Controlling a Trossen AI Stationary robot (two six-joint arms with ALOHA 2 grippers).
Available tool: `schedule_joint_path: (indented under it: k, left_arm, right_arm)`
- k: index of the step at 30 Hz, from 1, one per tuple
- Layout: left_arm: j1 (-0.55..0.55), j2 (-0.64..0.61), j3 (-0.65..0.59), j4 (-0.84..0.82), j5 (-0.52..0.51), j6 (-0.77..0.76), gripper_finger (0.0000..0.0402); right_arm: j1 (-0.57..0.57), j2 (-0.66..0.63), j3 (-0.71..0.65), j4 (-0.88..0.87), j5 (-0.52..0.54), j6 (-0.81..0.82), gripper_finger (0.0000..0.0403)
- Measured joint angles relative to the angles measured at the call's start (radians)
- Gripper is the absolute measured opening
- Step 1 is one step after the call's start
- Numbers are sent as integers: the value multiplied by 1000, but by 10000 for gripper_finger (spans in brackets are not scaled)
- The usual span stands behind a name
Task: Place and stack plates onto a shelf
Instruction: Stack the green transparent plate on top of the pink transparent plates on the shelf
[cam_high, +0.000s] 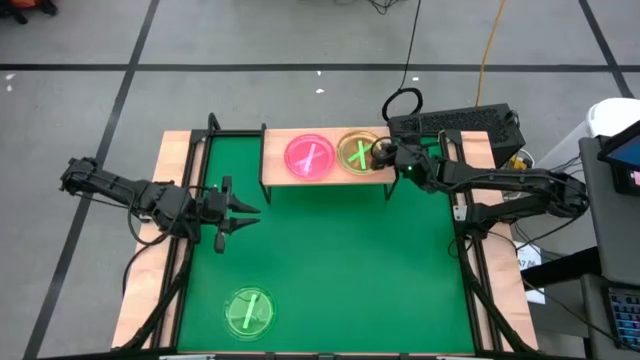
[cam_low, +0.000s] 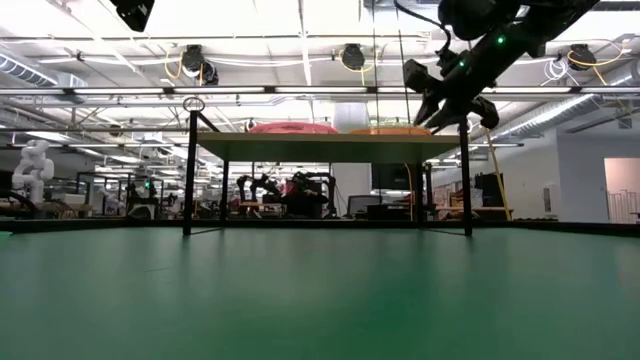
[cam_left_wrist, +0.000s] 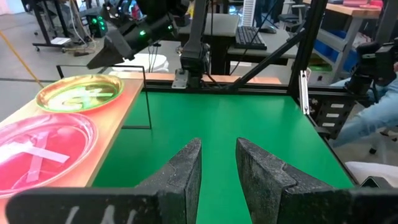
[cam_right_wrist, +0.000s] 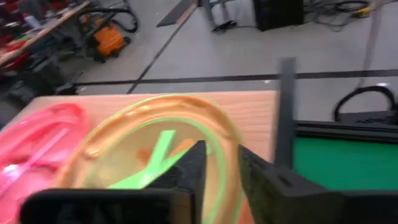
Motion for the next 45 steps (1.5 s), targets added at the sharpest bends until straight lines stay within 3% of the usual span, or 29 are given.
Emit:
schedule_joint_path:
  k: [6, 9, 12, 17, 22, 28, 32, 40, 45]
  left_arm:
    - [0, 0, 0, -1, 0, 1, 106]
    - [0, 0, 0, 0, 0, 0, 106]
    - [-2, 0, 0, 11, 0, 26, 106]
    - [-66, 18, 0, 8, -23, 90, 106]
    - [-181, 114, 0, -6, -70, 13, 106]
    - [-343, 264, 0, -36, -135, -65, 106]
    - [-440, 347, 0, -67, -135, -158, 106]
    - [-579, 510, 3, -167, -167, -458, 106]
    - [-620, 709, 92, -365, -110, -614, 106]
  right_arm:
    - [1, -52, -2, 157, -188, -134, 157]
    - [23, -111, -2, 284, -332, -258, 173]
    - [95, -164, -2, 369, -386, -352, 173]
    - [256, -214, -1, 375, -354, -446, 163]
    - [382, -216, -1, 312, -274, -464, 161]
    - [549, -126, -1, 398, -270, -472, 161]
    - [641, -60, -1, 400, -192, -490, 161]
    - [708, -11, -1, 410, -122, -483, 161]
    - [710, -3, -1, 404, -117, -462, 161]
